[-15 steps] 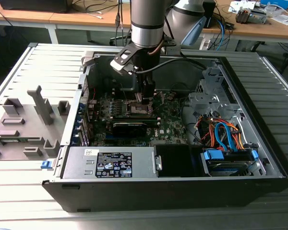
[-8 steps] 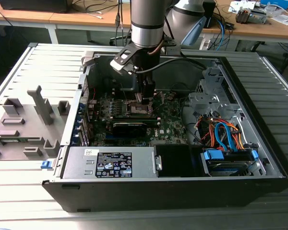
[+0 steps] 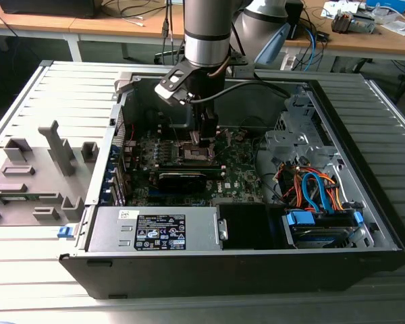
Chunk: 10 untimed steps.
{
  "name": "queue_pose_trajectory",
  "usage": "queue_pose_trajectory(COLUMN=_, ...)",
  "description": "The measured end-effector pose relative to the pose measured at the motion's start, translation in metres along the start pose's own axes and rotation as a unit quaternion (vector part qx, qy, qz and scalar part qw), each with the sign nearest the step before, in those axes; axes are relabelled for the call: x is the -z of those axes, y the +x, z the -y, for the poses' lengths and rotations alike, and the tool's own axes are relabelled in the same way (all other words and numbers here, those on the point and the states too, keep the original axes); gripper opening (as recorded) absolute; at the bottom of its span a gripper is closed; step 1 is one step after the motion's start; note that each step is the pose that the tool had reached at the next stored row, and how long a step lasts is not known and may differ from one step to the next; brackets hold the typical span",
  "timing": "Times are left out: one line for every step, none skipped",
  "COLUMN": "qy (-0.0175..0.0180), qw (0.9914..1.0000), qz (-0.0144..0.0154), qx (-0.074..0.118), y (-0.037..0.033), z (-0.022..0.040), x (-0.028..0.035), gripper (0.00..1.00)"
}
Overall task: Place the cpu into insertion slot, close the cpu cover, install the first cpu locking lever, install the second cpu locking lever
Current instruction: 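Place the cpu into insertion slot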
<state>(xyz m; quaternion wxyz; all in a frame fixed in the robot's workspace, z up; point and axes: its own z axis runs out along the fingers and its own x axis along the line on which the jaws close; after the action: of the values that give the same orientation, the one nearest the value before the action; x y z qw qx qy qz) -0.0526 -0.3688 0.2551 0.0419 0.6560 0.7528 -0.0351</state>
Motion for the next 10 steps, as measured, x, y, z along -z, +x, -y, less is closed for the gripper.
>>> queue_pose_trajectory(qy=0.0001, qw=1.0, qz=0.0003, qx=0.0, y=0.0, z=0.0, x=0.0, gripper=0.55)
queue_pose_trajectory(qy=0.0002, qw=1.0, qz=0.0005, qx=-0.001, y=0.0, z=0.0, x=0.0, gripper=0.55)
queue_pose_trajectory(qy=0.0003, qw=1.0, qz=0.0009, qx=-0.001, y=0.0, z=0.0, x=0.0, gripper=0.55)
queue_pose_trajectory(qy=0.0004, qw=1.0, qz=0.0013, qx=-0.002, y=0.0, z=0.0, x=0.0, gripper=0.55)
queue_pose_trajectory(qy=0.0005, qw=1.0, qz=0.0017, qx=-0.003, y=0.0, z=0.0, x=0.0, gripper=0.55)
queue_pose_trajectory(qy=0.0007, qw=0.99999, qz=0.0023, qx=-0.003, y=0.0, z=0.0, x=0.0, gripper=0.55)
queue_pose_trajectory(qy=0.0009, qw=0.99999, qz=0.0028, qx=-0.004, y=0.0, z=0.0, x=0.0, gripper=0.55)
queue_pose_trajectory(qy=0.001, qw=0.99998, qz=0.0032, qx=-0.005, y=0.0, z=0.0, x=0.0, gripper=0.55)
queue_pose_trajectory(qy=0.001, qw=0.99998, qz=0.0034, qx=-0.005, y=0.0, z=0.0, x=0.0, gripper=0.55)
queue_pose_trajectory(qy=0.0012, qw=0.99998, qz=0.0039, qx=-0.006, y=0.0, z=0.0, x=0.0, gripper=0.55)
